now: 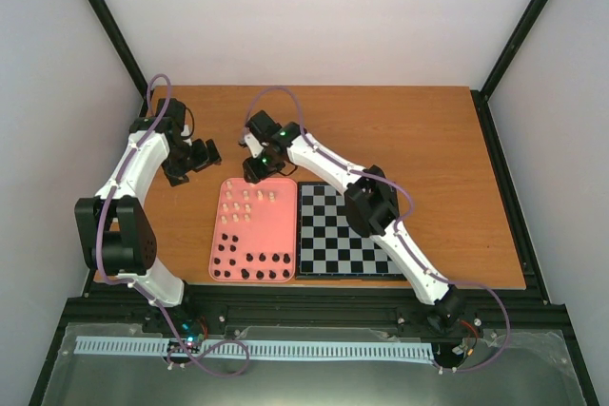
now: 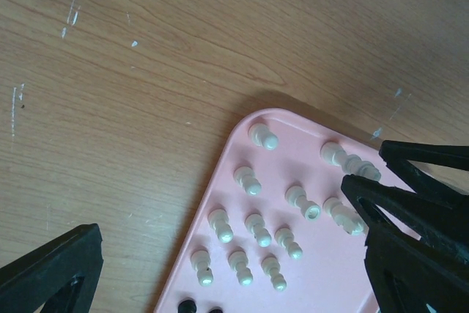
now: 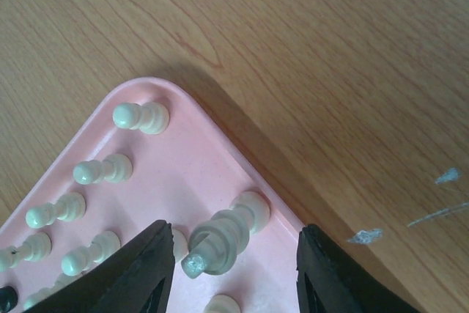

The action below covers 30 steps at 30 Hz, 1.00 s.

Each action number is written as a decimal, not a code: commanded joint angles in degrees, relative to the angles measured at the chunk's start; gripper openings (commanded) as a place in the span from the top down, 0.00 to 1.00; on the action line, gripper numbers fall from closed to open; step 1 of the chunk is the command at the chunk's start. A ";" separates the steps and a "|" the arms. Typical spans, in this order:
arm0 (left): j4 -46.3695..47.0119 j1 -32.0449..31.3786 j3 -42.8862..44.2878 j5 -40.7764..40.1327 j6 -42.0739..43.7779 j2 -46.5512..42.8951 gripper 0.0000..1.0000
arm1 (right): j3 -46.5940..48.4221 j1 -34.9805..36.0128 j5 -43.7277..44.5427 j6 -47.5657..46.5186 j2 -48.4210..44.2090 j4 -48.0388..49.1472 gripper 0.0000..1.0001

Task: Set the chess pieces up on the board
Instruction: Pick up the chess piece from the storage box.

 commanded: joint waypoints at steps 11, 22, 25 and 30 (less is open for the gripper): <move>0.90 -0.16 -0.02 1.45 -0.69 -1.85 0.00 | 2.16 1.92 -0.25 0.28 1.53 0.50 0.67; 1.03 -0.13 -0.20 1.36 -0.64 -2.33 0.00 | 1.97 1.97 2.05 -0.09 -0.01 -0.66 0.86; 1.08 -0.11 -0.02 1.47 -0.51 -2.30 0.00 | 1.95 1.93 3.77 -0.37 -2.15 -0.82 0.87; 0.91 -0.14 0.05 1.36 -0.44 -2.45 0.00 | 1.63 1.69 7.79 -0.52 -7.94 -1.26 0.87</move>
